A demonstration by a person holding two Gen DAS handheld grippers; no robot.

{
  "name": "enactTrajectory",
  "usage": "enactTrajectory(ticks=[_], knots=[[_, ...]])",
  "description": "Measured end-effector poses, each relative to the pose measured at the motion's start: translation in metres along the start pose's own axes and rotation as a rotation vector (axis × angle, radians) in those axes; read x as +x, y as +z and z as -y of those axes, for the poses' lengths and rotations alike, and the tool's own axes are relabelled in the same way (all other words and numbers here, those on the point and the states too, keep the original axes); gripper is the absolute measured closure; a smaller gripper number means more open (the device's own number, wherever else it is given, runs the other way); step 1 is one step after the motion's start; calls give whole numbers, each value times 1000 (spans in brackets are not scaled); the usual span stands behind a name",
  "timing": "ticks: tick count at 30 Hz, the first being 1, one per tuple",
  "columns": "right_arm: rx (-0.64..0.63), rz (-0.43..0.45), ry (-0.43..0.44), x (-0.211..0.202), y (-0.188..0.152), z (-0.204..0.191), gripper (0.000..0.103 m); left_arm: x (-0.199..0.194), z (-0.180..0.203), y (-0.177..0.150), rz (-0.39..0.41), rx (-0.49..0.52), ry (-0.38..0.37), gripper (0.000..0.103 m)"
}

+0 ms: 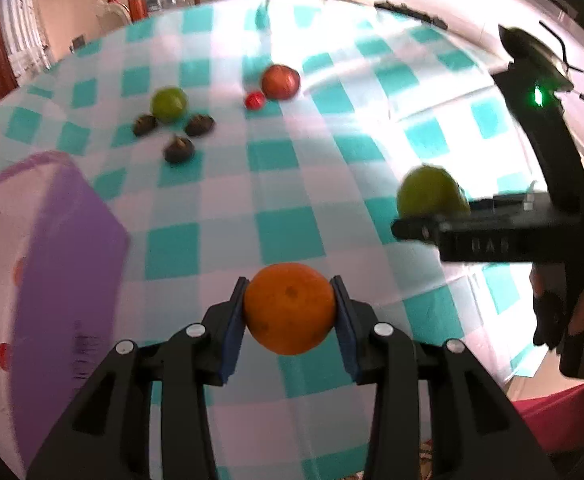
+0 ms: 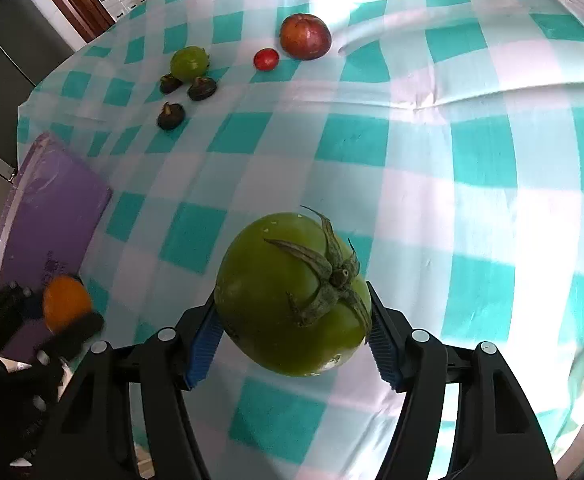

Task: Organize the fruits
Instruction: 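Carry the green tomato and small orange over the white box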

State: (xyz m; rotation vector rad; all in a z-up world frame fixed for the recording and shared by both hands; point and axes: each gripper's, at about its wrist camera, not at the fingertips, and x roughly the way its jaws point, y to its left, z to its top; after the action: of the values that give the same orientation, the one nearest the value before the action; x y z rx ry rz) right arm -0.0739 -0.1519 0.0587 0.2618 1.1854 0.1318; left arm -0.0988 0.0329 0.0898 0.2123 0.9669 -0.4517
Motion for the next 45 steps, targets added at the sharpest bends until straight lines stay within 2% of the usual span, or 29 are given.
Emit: enactTrajectory(ticks=[10, 17, 25, 30, 37, 42, 45], knots=[[5, 92, 3, -46, -6, -40, 39, -79, -37, 0, 175, -44, 23, 62], [-75, 145, 31, -64, -1, -97, 39, -129, -81, -15, 276, -120, 66, 62], [-184, 174, 77, -73, -3, -166, 39, -162, -138, -46, 309, -227, 112, 62], [-289, 177, 114, -75, -4, -215, 39, -172, -174, -69, 297, -321, 147, 62], [-419, 160, 160, -68, 6, -268, 39, -165, -218, -89, 222, -485, 192, 62], [-485, 126, 189, -46, 28, -300, 39, -154, -241, -92, 152, -554, 213, 62], [-553, 72, 166, -23, 43, -324, 39, -143, -250, -88, 100, -566, 224, 62]])
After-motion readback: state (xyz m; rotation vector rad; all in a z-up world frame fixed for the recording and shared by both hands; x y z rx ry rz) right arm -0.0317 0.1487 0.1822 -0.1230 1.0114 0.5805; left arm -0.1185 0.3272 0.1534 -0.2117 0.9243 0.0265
